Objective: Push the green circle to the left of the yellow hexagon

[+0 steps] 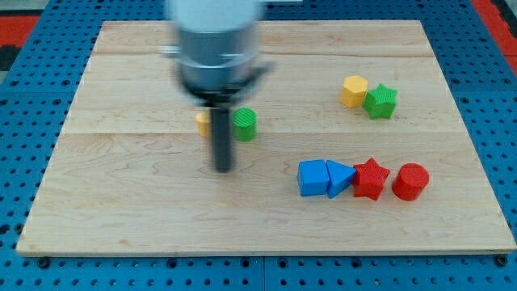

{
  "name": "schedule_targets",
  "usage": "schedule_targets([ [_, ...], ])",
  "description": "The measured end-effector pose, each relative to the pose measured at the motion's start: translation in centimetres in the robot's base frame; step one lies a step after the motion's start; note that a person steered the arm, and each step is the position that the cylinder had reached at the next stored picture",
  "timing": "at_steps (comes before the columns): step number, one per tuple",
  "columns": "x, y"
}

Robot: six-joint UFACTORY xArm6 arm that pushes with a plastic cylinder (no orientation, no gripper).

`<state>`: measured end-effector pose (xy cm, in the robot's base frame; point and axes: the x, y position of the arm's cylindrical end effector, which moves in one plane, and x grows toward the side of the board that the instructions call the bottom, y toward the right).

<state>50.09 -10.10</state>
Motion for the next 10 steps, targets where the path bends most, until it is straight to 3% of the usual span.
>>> schedule_targets([
  [2,-10.6,9.4],
  [3,-9.4,8.6],
  [4,-7.8,1.9],
  [5,-5.5,11.1],
  [6,-9.9,18.5],
  [7,-8.9,14.4],
  [8,-5.4,13.8],
  [9,-3.2,19.2],
  [10,-8.1,18.5],
])
